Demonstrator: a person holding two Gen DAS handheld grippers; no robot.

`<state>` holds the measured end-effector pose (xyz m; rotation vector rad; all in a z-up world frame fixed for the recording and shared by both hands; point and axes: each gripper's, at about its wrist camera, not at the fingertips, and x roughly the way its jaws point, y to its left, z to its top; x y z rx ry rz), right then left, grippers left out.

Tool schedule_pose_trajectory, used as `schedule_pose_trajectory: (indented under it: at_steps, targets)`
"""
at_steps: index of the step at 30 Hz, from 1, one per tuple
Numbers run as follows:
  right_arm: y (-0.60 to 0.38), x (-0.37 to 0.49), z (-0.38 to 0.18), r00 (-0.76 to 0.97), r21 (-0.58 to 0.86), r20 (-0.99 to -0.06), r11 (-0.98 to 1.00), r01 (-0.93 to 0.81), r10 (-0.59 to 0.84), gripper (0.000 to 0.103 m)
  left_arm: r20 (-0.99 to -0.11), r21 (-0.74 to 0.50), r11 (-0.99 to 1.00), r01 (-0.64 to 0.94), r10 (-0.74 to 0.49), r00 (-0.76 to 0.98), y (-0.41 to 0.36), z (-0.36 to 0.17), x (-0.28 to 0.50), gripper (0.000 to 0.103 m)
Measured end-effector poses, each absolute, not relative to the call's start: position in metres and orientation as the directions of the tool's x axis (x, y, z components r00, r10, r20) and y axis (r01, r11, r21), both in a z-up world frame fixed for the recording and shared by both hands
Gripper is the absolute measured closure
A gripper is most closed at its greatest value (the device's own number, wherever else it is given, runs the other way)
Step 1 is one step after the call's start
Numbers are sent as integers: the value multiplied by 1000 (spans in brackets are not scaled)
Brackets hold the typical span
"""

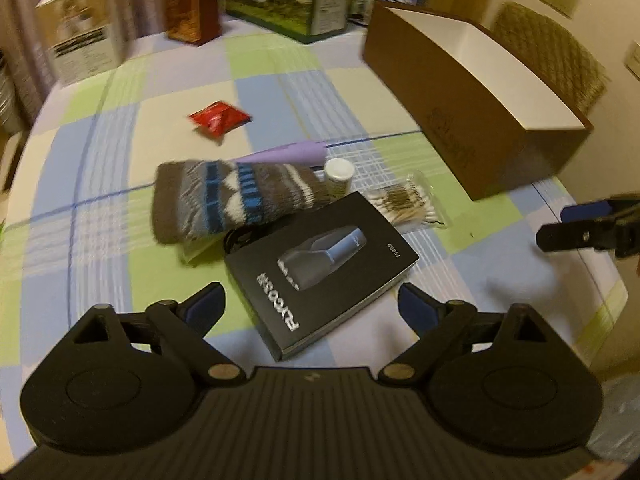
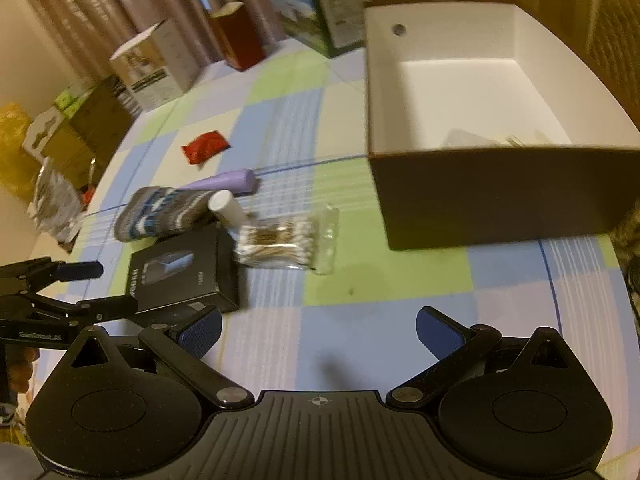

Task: Organize objects
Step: 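Withdraw both tools and approach the black shaver box with the left tool, then grasp the black shaver box with the left tool while the right tool grasps the cotton swab bag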

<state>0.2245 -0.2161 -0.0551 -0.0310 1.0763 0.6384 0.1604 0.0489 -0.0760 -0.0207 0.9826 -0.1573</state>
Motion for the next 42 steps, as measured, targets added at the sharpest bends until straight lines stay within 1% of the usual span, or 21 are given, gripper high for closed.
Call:
schedule_pose_trajectory:
  at_steps: [4,7,9,14,19,23,30,33,37,42]
  targets:
    - [-229,224,-57,334,272,-834,853,-446,440,2,-825,-68,968,242,-191,531,50,-88,177,9]
    - [-240,223,-59,346,269,-841,876,-400,416,2,-836,-57,953,298,-209,508,50,-99,192,9]
    - [-248,222,-61,351,268,-846,890,-370,401,2,-839,-72,940,333,-238,490,51,-105,201,7]
    - [-265,220,-65,355,266,-859,913,-308,370,2,-848,-90,919,384,-273,454,46,-113,209,7]
    - [-275,222,-69,354,259,-867,924,-281,351,2,-867,-114,902,417,-296,401,30,-119,195,7]
    - [-281,227,-70,354,255,-870,927,-276,344,2,-871,-131,903,410,-302,388,15,-121,182,8]
    - [-291,236,-70,353,258,-867,924,-282,351,2,-872,-82,937,341,-233,431,-5,-119,200,9]
    - [-297,239,-70,351,264,-867,923,-280,354,2,-886,-44,946,322,-186,425,-15,-125,212,13]
    - [-302,241,-70,354,270,-860,917,-295,367,2,-899,1,957,292,-127,419,-20,-131,216,21]
    - [-288,241,-67,345,293,-829,868,-400,439,2,-896,-8,972,236,-112,429,-15,-129,206,24]
